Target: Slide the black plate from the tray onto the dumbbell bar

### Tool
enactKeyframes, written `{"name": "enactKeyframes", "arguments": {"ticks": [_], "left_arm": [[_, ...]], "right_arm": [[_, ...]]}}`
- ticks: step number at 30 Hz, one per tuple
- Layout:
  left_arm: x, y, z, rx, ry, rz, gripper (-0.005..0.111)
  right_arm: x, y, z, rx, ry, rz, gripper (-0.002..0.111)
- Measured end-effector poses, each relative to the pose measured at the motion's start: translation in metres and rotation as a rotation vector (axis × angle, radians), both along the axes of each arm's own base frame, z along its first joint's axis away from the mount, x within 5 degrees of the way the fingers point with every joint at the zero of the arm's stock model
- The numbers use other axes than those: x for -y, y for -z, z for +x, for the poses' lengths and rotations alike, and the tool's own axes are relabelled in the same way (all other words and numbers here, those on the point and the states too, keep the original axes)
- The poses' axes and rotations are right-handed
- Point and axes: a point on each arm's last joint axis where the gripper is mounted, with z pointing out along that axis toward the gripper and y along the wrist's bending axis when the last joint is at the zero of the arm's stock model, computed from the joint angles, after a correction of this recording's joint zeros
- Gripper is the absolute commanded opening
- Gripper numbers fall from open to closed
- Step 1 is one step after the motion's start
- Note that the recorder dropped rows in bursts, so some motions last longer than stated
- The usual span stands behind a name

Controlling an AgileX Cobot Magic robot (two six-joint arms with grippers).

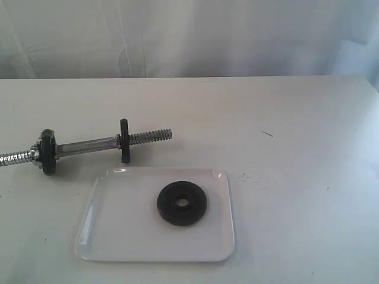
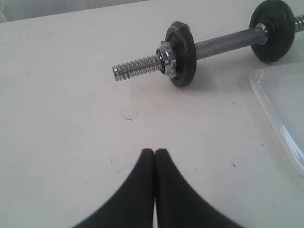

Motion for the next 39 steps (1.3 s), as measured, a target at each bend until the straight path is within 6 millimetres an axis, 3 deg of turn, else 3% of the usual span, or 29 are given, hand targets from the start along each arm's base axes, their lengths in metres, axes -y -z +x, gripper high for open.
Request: {"name": "enactKeyframes", "arguments": {"ticks": [20,31,35,39], "left_arm": [[0.0,0.0,0.0,0.0,0.0,0.0,0.0],[-0.001,-0.013,0.003,0.145,-0.012,-0.009,0.0],[-0.001,-0.023,0.005,0.248,-0.044,-0.138,0.0],[-0.002,-0.033,0.005,0.322,-0.089,-0.411,0.0]], "right_arm": [[0.0,-0.001,0.0,0.006,0.0,0.0,0.0],[0.001,-0.02,0.0,0.222,0.011,0.009,0.0],[0.002,-0.03,-0.001,0.328,0.014,0.067,0.0],[0.003,-0.045,-0.006,0.492,0.002,0.202,0.0]]}}
